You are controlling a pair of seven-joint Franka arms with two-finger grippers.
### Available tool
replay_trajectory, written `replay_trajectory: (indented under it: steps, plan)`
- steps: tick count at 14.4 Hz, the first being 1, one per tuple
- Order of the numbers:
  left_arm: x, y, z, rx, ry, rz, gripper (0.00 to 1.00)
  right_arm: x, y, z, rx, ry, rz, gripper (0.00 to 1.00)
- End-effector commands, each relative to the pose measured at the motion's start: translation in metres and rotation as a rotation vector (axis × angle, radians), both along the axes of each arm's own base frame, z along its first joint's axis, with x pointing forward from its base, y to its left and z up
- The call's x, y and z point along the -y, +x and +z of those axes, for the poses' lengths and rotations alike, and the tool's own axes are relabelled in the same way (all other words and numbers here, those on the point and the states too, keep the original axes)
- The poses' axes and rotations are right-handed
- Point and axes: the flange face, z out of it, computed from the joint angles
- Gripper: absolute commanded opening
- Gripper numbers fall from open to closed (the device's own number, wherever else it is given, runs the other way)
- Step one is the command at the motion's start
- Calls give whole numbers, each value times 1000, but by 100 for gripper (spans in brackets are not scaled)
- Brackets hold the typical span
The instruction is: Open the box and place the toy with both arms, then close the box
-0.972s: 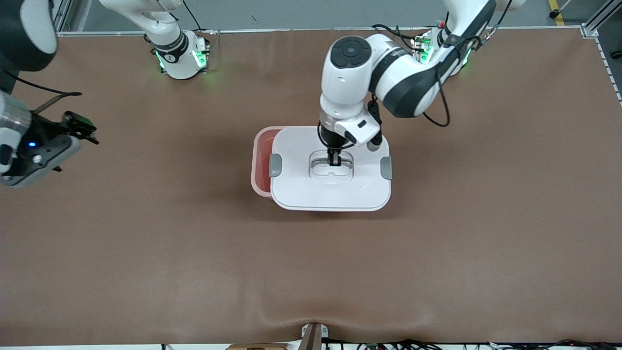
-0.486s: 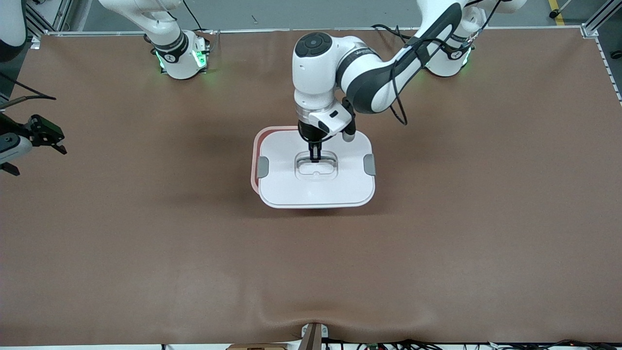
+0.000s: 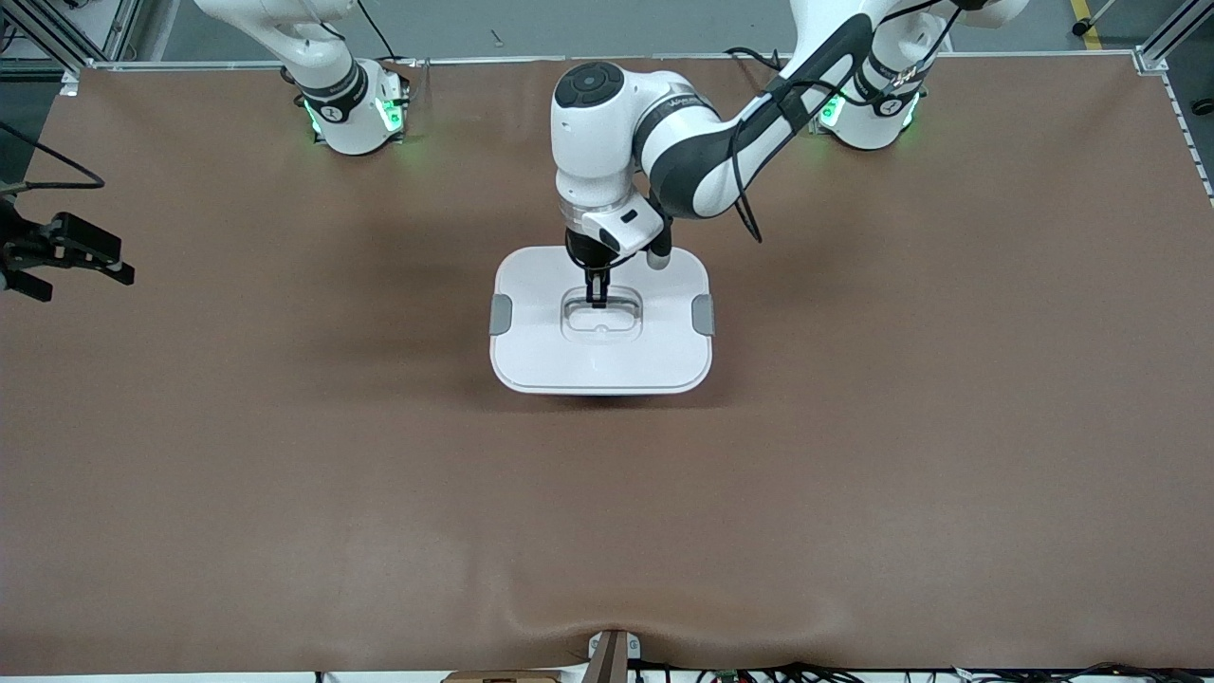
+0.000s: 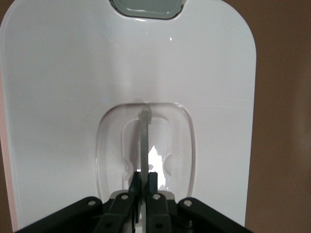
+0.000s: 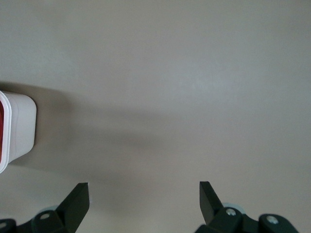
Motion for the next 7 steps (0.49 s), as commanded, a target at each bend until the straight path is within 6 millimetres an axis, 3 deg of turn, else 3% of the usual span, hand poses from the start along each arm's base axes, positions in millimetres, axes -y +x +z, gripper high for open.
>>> replay_trajectory:
  steps: [1,7]
  plan:
    - [7,0,-2,42,-26,103,0,1,-14,-7,-45,12,-85,100]
    - [16,-10,-11,32,-34,105,0,9,-14,-6,-53,-68,-91,100]
